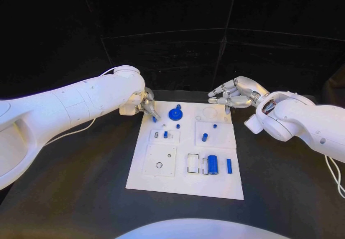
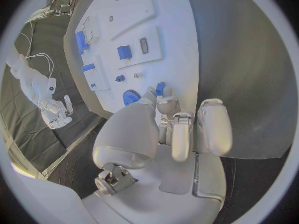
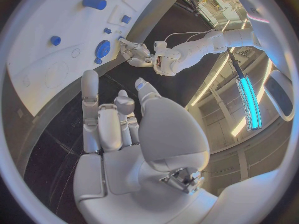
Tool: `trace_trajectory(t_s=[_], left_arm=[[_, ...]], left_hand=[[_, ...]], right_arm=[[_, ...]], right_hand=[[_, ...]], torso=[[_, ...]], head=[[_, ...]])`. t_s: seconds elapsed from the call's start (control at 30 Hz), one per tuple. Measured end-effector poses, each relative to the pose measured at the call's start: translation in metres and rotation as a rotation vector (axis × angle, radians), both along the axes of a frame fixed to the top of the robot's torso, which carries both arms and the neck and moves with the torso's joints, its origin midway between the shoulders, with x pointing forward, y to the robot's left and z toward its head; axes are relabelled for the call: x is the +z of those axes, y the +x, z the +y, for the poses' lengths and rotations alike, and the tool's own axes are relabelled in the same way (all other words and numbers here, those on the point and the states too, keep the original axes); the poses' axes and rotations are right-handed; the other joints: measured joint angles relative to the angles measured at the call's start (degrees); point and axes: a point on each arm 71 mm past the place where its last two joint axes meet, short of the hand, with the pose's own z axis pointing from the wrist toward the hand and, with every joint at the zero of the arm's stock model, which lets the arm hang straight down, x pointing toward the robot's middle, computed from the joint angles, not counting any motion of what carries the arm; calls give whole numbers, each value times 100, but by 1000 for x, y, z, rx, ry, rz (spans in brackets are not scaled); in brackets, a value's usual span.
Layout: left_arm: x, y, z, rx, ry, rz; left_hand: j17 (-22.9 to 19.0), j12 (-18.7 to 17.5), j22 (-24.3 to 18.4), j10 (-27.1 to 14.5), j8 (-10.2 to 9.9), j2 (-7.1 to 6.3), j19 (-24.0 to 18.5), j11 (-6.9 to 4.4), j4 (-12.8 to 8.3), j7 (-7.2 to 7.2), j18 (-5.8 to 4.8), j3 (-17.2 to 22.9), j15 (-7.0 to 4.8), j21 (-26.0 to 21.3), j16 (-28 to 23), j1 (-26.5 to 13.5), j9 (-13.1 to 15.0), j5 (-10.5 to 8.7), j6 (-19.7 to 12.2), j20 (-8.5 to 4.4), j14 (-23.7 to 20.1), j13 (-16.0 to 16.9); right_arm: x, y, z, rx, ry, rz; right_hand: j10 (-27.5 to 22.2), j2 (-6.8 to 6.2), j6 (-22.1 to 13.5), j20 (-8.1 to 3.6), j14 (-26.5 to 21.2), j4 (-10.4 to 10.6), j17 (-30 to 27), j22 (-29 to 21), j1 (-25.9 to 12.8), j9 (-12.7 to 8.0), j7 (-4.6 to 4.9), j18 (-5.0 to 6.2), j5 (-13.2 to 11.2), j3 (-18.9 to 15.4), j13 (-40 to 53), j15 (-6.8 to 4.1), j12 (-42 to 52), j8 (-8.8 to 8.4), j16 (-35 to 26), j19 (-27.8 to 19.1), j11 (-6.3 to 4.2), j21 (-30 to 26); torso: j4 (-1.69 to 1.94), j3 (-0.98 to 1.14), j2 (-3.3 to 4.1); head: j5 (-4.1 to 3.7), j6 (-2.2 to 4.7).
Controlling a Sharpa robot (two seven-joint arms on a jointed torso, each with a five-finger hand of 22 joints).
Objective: Assemble the parts on the task board
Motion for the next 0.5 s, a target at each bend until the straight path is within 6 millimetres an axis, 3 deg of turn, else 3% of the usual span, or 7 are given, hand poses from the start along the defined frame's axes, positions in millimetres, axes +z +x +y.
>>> trace_trajectory(t_s=[0.1,0.27,0.33,0.43,0.5], left_arm=[[0,0,-1,-4,-8,-4],[1,-1,2,-6,-25,-10],[1,-2,4,-5,-35,-12],[2,-6,9,-2,-53,-18],[2,-11,12,-2,-69,-22]], left_hand=[[0,-18,-2,-2,-66,30,0,1,-168,-8,0,267,-21,0,0,198,-41,-21,-43,0,21,-3],[0,-73,-17,-2,-92,24,0,2,54,-7,0,489,-21,0,0,295,-52,-44,-44,0,21,-39],[0,-73,-17,12,-44,-51,0,17,148,-7,0,585,-21,0,0,220,-52,-44,-44,0,21,-40],[0,-73,-24,36,-9,-274,0,10,-18,-6,0,1114,-21,-24,0,-7,-52,-44,-44,0,21,-40],[-1,-73,-38,56,29,-339,0,-9,-63,-6,0,1325,-21,-34,0,-131,-52,-44,-44,0,21,-40]], right_arm=[[0,0,0,0,0,0],[0,0,0,1,0,1],[0,0,0,1,-1,1],[0,0,0,0,-1,1],[0,0,-1,0,-2,2]], right_hand=[[0,0,0,0,0,0,0,-4,0,0,0,0,0,0,0,0,0,0,0,0,0,0],[0,0,0,0,0,0,0,-5,0,0,0,0,24,0,0,0,0,0,0,0,0,1],[0,0,0,0,0,0,0,-5,0,0,0,1,24,0,0,0,0,0,0,0,0,1],[0,0,0,0,0,0,0,-4,0,0,0,0,24,0,0,0,0,0,0,0,0,1],[0,0,0,0,0,0,-11,-4,0,0,0,0,24,0,-5,0,0,0,0,0,0,1]], torso=[[0,0,0],[-1,0,0],[-1,0,0],[-1,0,-1],[1,-1,-2]], head=[[-3,-4],[-7,-15],[-8,-16],[-16,-17],[-24,-17]])
